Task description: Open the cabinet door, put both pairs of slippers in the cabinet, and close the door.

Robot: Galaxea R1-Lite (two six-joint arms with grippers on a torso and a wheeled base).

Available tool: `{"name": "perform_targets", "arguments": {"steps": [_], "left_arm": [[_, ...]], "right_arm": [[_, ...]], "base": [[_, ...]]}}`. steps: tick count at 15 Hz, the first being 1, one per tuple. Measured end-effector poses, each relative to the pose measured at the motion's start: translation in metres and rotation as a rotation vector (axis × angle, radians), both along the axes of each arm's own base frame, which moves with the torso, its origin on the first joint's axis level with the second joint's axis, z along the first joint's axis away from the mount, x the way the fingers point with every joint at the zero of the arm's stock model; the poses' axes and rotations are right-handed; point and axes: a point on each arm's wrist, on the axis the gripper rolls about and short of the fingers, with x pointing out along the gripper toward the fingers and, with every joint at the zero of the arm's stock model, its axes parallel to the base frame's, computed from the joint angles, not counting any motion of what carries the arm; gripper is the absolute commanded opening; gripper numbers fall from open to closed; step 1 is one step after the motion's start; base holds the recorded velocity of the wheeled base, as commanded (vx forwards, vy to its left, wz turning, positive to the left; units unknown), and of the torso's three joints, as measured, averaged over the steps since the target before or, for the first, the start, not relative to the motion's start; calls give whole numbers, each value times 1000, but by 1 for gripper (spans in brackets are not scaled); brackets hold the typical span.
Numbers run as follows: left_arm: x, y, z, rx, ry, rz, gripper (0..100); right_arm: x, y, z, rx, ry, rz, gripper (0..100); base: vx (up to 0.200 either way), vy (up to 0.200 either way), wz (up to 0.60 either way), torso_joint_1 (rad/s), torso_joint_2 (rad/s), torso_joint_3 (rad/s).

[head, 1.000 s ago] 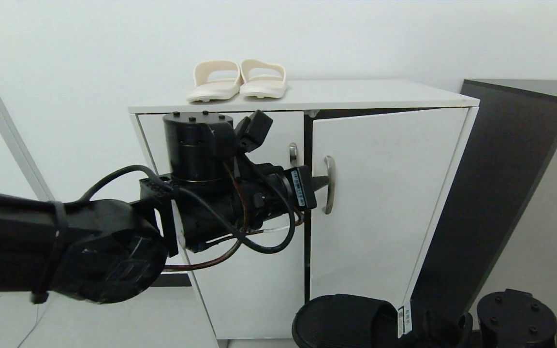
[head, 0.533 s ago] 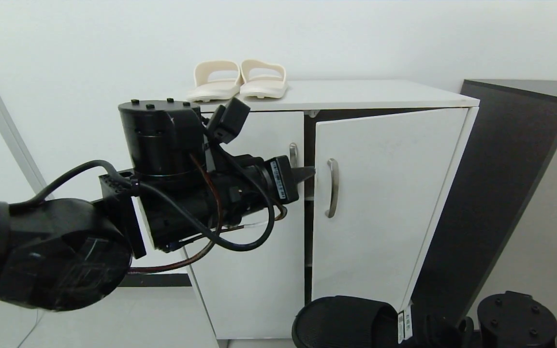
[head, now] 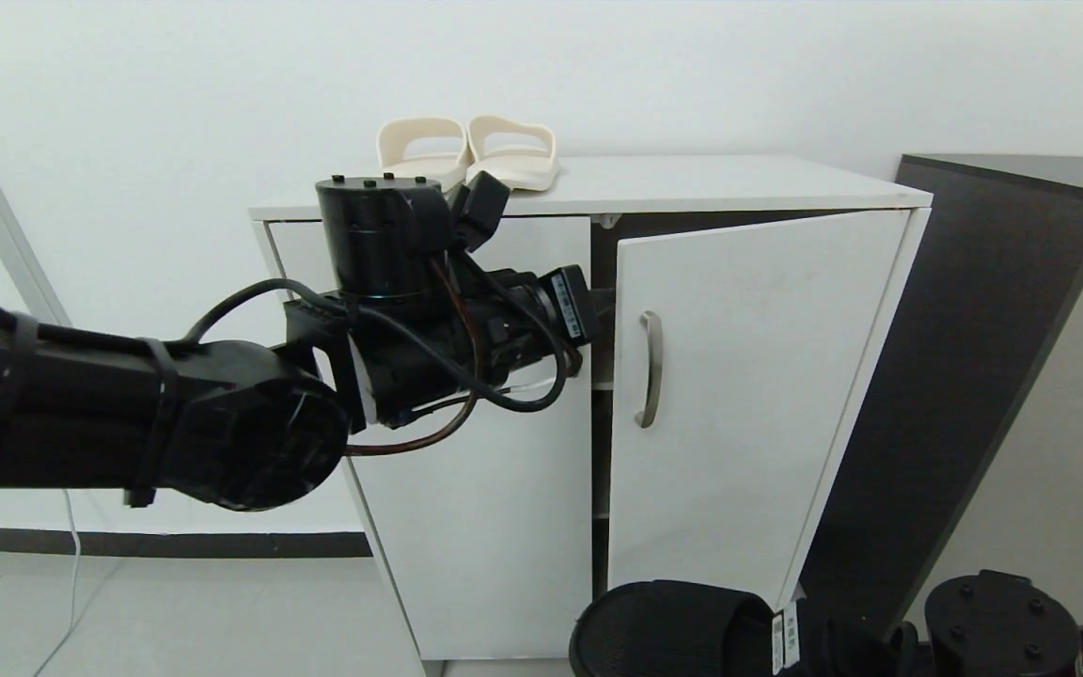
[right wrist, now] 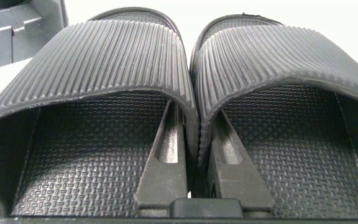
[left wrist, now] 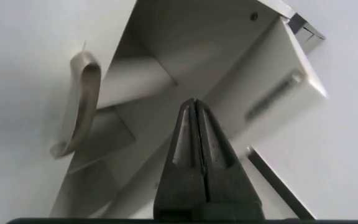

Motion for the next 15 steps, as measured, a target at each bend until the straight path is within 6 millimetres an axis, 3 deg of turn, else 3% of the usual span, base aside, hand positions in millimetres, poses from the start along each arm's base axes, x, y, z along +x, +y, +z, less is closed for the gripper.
{"name": "perform_targets", "arguments": {"steps": [6,11,13,15], "left_arm": [[16,-11,-9,-11,-5,2,0],[27,-15,-18,-51,-4,17,0],[18,-31,-27,-44,-1,-27,0],[-4,-59,-36,-23,-7,-115,0]], "right_arm": [[-2,2,-4,-14,10,9,0],[-14,2,-9,-41,31,53,0],[-20,2,-11,-52,40,76,0],[-26,1,-14,-77,15,113,0]], "base": [[0,0,0,0,0,0],[-200,0,0,5,2,0],[-200,0,0,2,-2,0],[-200,0,0,5,2,2]]}}
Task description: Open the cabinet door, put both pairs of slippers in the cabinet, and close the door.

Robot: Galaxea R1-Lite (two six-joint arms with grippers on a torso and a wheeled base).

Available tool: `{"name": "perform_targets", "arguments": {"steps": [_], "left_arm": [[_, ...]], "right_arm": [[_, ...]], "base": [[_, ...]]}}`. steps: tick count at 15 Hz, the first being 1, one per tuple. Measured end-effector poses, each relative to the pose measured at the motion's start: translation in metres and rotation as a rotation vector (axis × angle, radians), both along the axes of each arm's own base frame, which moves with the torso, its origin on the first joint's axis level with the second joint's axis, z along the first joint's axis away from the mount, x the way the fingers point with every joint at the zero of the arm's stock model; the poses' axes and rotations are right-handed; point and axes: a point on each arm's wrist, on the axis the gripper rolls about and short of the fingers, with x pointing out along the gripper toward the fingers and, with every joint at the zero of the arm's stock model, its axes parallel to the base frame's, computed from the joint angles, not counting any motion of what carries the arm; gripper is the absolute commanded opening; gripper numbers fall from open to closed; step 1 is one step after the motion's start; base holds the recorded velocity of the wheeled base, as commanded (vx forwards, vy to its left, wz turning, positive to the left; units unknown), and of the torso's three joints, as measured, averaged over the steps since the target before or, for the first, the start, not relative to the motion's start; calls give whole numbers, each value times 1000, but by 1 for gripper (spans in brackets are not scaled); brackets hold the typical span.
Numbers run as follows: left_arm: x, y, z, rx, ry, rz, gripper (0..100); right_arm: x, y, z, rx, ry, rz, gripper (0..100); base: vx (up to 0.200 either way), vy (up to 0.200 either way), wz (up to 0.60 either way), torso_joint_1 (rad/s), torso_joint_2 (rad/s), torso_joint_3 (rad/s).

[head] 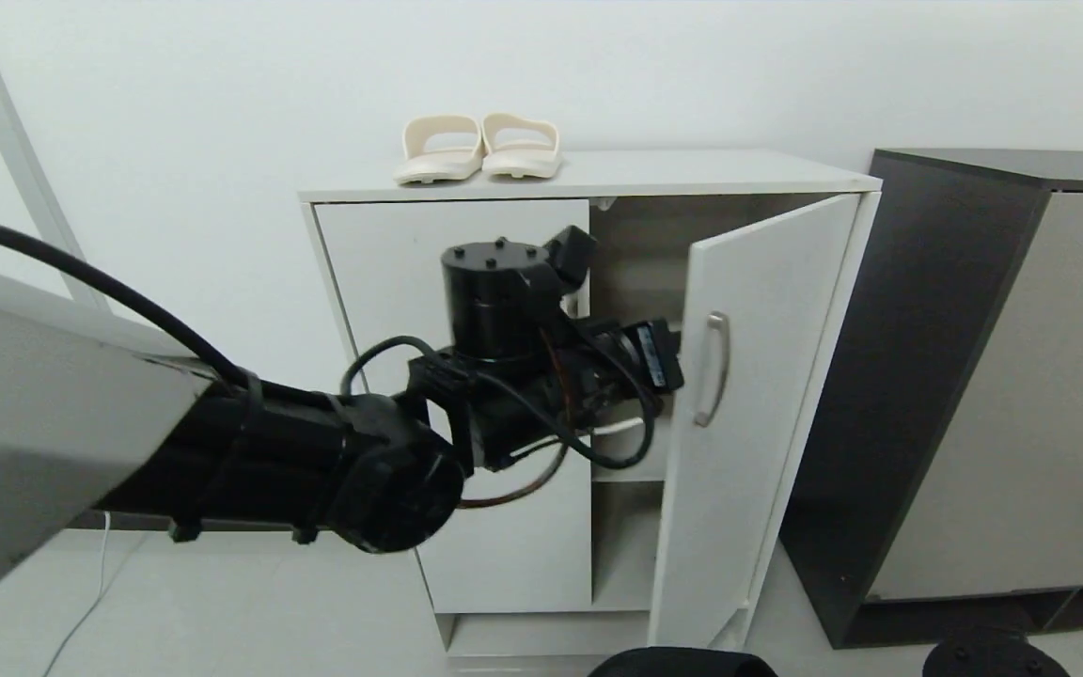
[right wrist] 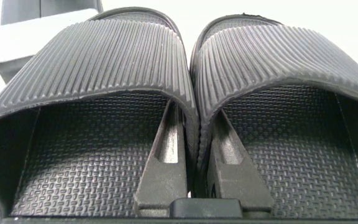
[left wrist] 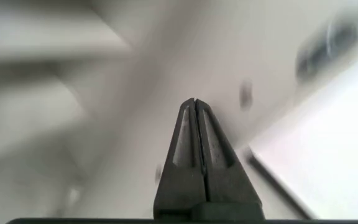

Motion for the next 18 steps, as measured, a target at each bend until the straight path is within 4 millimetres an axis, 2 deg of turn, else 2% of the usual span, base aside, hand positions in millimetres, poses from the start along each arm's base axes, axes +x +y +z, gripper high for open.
{"name": "perform_targets", "arguments": {"steps": [2,4,6,8,10,11,13,14,16,18], "left_arm": [[-18,-23,-6,34,-36,-74,0],[-22,-31,-3,22,-54,-93,0],[-20,-28,1,-9,-84,-58,0],[-15,-15,2,-13,-85,-3,0],[-15,6,7,-9,-84,50,0],[-17,21,7,6,-75,75,0],[-33,57,14,44,-72,134,0],[-48,82,21,74,-77,192,0],[-87,136,38,141,-89,359,0],[-141,191,45,249,-94,567,0]], "right_arm": [[-5,-2,-2,-19,-37,37,0],[-7,-2,-2,-16,-45,47,0],[-7,-3,-2,-14,-46,48,0],[-2,0,1,2,-55,28,0],[11,2,4,18,-68,-56,0],[21,2,6,23,-60,-163,0],[53,-1,11,57,-63,-532,0],[69,1,13,72,-88,-675,0],[97,11,18,111,-141,-837,0],[123,21,15,130,-175,-984,0]], "base": [[-100,0,0,1,1,1],[0,0,0,0,0,0],[0,0,0,0,0,0],[0,0,0,0,0,0],[0,0,0,0,0,0],[0,0,0,0,0,0],[0,0,0,0,0,0],[0,0,0,0,0,0],[0,0,0,0,0,0],[0,0,0,0,0,0]]}}
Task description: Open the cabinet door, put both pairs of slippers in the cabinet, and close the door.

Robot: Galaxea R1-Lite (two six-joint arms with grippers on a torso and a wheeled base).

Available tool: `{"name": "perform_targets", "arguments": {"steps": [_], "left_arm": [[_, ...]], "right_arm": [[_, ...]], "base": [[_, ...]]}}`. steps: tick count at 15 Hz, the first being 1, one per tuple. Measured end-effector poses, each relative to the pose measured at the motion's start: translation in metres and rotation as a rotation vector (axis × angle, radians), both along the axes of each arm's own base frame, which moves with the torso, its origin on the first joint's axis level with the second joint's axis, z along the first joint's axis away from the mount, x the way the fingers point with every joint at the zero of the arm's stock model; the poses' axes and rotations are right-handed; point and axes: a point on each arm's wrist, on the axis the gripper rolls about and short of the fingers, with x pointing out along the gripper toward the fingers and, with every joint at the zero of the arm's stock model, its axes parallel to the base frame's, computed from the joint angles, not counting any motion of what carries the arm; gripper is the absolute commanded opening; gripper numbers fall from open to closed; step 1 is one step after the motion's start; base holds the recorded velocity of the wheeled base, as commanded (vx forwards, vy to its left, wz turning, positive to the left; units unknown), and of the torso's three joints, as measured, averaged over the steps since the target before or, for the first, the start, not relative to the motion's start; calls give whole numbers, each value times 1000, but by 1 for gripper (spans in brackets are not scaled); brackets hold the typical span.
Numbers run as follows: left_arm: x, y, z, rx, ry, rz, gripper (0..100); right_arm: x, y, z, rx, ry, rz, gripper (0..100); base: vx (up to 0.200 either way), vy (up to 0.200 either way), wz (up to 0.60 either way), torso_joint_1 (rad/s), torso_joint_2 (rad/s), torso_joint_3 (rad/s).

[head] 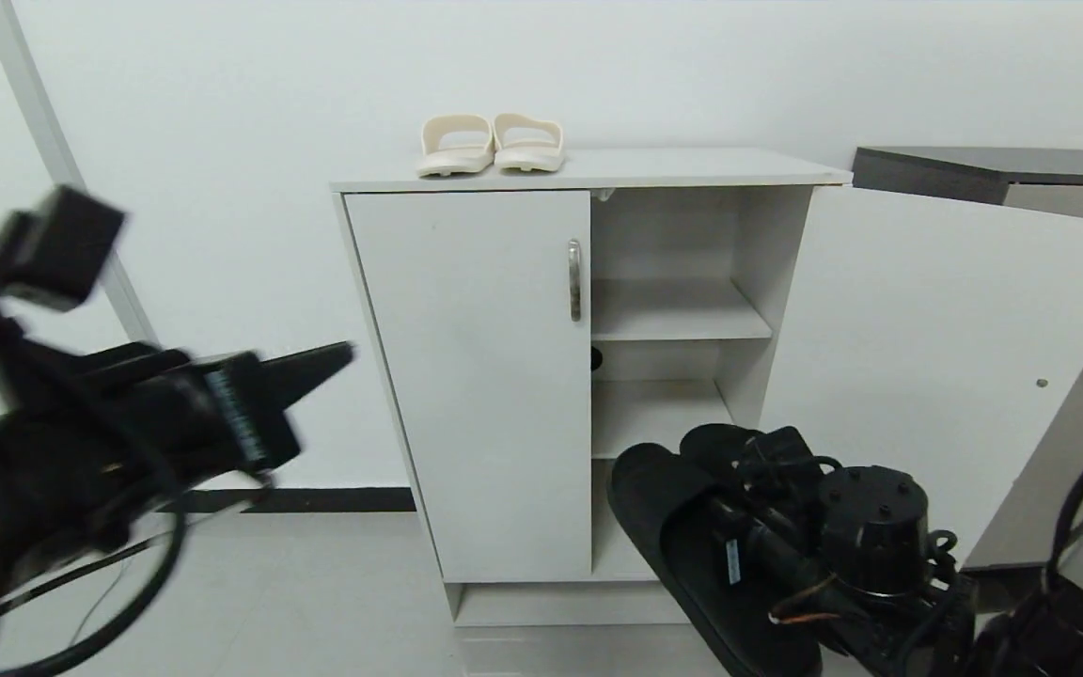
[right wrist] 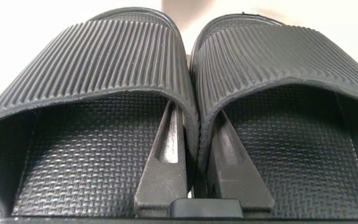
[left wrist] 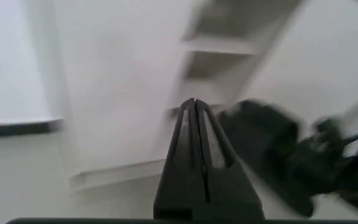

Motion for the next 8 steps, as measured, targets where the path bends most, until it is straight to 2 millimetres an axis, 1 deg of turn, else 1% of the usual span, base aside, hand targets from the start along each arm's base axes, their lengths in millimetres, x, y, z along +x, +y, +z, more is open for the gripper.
{"name": "perform_targets", "arguments": {"steps": [1,2,3,4,6,7,8], "left_arm": [[-27,26,-3,54,7,115,0],[-56,51,-9,96,2,236,0],[-82,69,-20,127,-2,352,0],[-106,82,-36,154,-5,469,0],[-143,92,-82,193,1,639,0],[-154,93,-107,215,11,679,0],[-160,91,-130,226,8,646,0]], "right_arm": [[10,4,-2,14,-10,-66,0],[19,7,-5,21,-14,-95,0],[23,9,-9,16,-9,-105,0],[26,10,-12,13,-6,-109,0],[26,12,-16,5,2,-106,0],[27,12,-17,8,0,-108,0],[27,12,-18,5,4,-107,0]], "base": [[0,0,0,0,0,0],[0,0,0,0,0,0],[0,0,0,0,0,0],[0,0,0,0,0,0],[0,0,0,0,0,0],[0,0,0,0,0,0],[0,0,0,0,0,0]]}}
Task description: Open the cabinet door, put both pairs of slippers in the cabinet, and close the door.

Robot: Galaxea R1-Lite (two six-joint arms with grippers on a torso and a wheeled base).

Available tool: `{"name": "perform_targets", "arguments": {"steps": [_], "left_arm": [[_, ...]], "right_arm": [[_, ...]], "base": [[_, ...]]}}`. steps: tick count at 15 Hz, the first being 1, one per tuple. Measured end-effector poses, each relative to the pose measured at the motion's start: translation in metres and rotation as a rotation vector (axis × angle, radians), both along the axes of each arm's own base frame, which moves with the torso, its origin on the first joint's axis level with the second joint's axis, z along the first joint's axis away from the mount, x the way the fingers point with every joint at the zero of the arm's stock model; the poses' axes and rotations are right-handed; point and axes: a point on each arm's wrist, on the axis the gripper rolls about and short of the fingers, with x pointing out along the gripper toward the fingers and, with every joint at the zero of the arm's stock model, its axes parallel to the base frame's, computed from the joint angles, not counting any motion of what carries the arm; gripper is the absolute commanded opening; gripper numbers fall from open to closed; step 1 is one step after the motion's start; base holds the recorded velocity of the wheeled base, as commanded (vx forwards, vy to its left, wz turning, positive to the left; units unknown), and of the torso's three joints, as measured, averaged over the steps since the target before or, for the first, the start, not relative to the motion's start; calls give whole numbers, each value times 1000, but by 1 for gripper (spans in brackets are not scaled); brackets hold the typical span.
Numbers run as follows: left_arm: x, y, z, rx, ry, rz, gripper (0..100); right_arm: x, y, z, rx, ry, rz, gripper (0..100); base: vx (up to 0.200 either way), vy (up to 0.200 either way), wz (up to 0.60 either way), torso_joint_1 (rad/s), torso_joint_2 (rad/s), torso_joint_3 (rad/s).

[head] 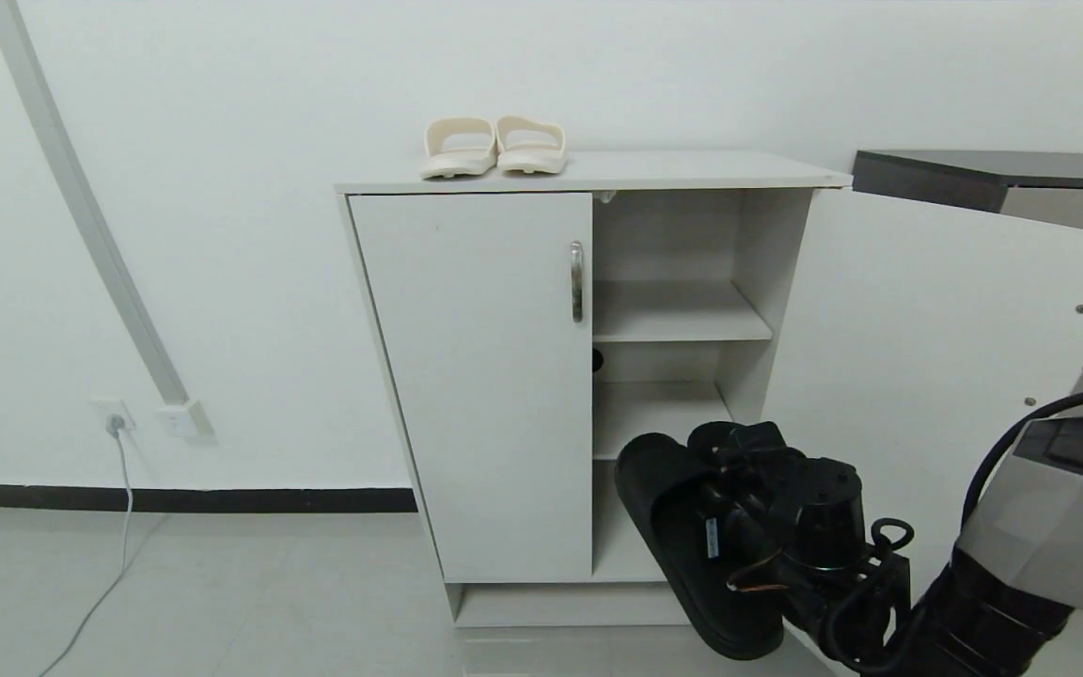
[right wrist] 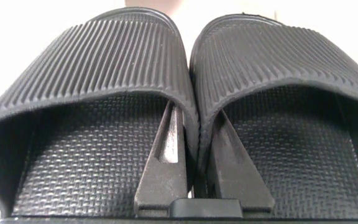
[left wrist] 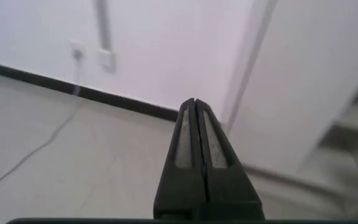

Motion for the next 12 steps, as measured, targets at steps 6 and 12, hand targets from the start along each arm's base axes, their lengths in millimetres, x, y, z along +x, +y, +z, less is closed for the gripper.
{"name": "perform_targets", "arguments": {"steps": [6,12], "left_arm": [[-4,-9,-45,0,-88,-333,0],[-4,-10,-47,-11,-100,-334,0]], "right_arm": [[-6,8,1,16,-18,31,0],[-4,16,3,25,-33,31,0]], "base": [[0,0,0,0,0,0],[0,0,0,0,0,0]]}}
